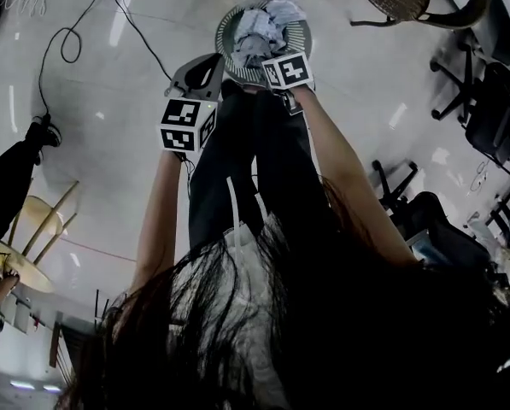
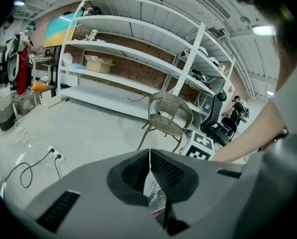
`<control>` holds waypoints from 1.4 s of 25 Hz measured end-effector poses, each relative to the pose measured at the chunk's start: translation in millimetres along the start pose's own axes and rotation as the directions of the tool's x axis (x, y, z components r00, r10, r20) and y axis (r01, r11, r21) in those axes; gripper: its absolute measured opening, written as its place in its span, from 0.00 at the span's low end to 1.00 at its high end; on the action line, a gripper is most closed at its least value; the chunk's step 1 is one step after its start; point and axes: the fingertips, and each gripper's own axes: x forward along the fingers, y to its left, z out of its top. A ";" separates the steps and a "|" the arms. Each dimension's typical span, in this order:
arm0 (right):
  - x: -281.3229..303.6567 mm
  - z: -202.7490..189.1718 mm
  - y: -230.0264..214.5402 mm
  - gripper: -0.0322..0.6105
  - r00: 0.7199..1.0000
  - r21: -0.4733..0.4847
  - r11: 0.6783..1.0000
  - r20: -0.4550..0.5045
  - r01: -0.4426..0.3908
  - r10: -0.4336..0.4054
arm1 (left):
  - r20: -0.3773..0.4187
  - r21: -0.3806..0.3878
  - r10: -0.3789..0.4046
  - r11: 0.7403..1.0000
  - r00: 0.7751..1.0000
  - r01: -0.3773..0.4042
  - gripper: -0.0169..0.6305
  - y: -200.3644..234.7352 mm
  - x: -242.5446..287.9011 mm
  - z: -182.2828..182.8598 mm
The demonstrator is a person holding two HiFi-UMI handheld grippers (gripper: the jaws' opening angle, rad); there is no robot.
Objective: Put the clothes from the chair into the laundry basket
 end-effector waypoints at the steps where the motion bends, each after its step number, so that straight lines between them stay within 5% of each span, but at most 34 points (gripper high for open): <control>1: 6.1 -2.5 -4.0 0.15 1.000 -0.007 1.000 -0.016 0.008 -0.008 | -0.006 0.002 0.000 1.000 1.000 0.001 0.06 1.7 2.2 -2.2; 7: 31.9 4.5 -17.3 0.39 1.000 -0.003 1.000 -0.010 0.028 -0.028 | -0.014 -0.030 0.012 0.999 1.000 -0.012 0.06 15.0 12.2 -12.0; 15: 32.5 20.3 -22.4 0.43 1.000 -0.006 1.000 0.016 0.010 -0.009 | -0.031 -0.045 0.017 0.999 0.999 -0.018 0.06 14.2 21.6 -18.5; 22: -4.9 43.4 -7.5 0.43 0.988 0.050 0.997 0.147 -0.052 0.044 | -0.017 -0.053 0.025 0.998 1.000 -0.025 0.06 9.0 13.7 -8.4; 35: -168.5 98.7 38.0 0.41 0.868 0.009 0.988 0.478 -0.156 0.133 | 0.073 -0.027 0.003 1.000 0.997 -0.001 0.06 -32.0 -18.6 52.4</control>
